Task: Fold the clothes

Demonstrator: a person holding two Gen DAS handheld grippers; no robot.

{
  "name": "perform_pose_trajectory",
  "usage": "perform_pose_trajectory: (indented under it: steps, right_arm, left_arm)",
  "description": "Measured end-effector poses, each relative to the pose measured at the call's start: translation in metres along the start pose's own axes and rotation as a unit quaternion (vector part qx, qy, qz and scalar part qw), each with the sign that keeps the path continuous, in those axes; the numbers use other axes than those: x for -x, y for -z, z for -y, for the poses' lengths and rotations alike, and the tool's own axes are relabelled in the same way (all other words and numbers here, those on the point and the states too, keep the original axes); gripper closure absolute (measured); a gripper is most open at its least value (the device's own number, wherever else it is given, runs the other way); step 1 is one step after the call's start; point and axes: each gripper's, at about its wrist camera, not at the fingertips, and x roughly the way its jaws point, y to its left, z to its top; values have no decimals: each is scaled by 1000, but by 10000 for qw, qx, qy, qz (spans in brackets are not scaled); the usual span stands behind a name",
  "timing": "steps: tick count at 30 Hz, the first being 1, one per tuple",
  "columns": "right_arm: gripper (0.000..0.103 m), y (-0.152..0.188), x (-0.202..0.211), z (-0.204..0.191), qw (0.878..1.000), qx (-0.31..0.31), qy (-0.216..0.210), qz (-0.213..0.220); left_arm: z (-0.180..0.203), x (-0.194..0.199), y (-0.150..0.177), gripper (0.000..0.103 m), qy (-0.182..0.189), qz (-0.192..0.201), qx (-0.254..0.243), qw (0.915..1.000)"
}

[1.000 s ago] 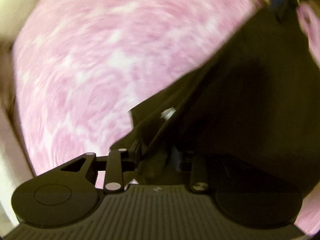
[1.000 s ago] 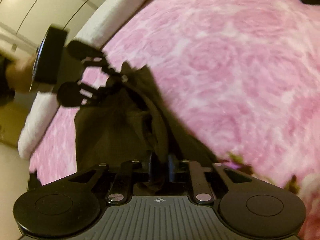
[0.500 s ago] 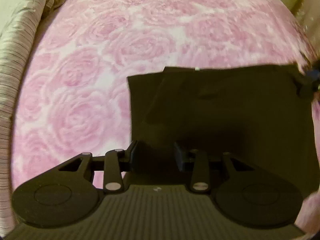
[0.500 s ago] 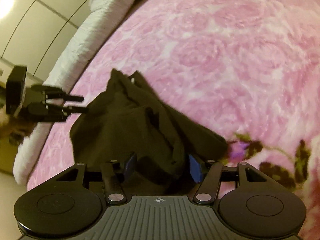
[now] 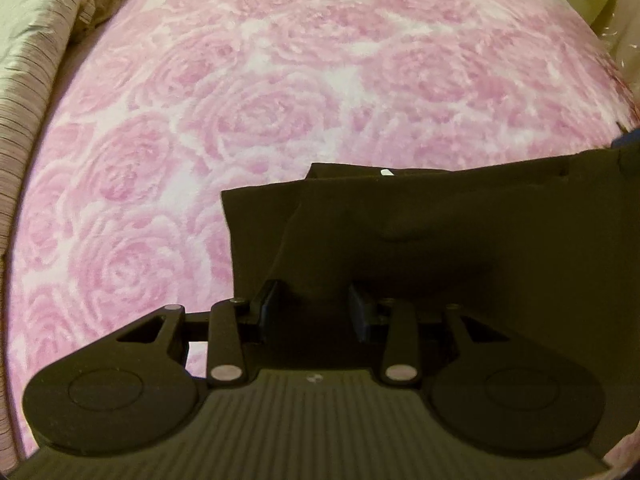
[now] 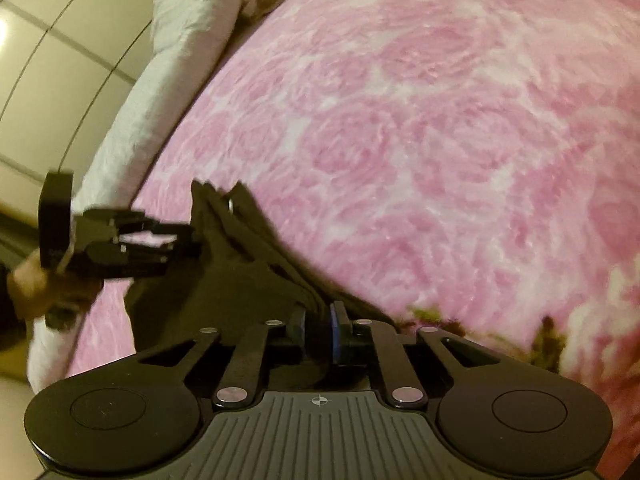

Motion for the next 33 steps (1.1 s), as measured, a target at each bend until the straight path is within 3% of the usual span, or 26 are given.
perform_pose_trajectory:
  steps: [1, 3, 9, 11, 12, 13, 18, 22, 26, 29, 33]
  right_arm:
    - [68, 1, 2, 2, 10000, -49, -7, 24]
    - [63, 2, 6, 7, 9999, -146, -21, 73]
    - [61, 8, -4, 4, 9997, -185, -129, -47]
    - [68, 10, -9, 2, 9996, -176, -171, -109]
    - [92, 8, -13, 3, 9998, -154, -58, -143]
    - [95, 6, -17, 5, 9997, -127, 86, -178]
    - [95, 1, -21, 19, 9994, -123, 212, -241]
    - [93, 0, -9, 20, 9989, -62, 426, -207]
    - [89, 2, 14, 9, 9973, 78, 736, -26]
    - [89, 6, 2, -2, 9972, 343, 656, -134]
    - [88, 11, -16, -17, 9957, 698, 534, -306]
  left_arm:
    - [1, 5, 2, 70, 27, 50, 60, 10000]
    - [2, 14, 6, 70, 83, 152, 181, 9997]
    - [10, 1, 5, 70, 113, 180, 316, 9993]
    - [12, -11, 1, 68, 89, 156, 273, 9995]
    - [11, -15, -1, 67, 90, 176, 255, 9995]
    - [11, -19, -3, 65, 91, 196, 236, 9995]
    - [2, -20, -5, 59, 171, 191, 222, 9994]
    - [-2, -2, -1, 70, -99, 125, 119, 9998]
    - [-5, 22, 2, 70, -19, 331, 359, 9988]
    - [6, 22, -4, 70, 215, 492, 453, 9975]
    - [26, -8, -20, 70, 286, 424, 248, 9984]
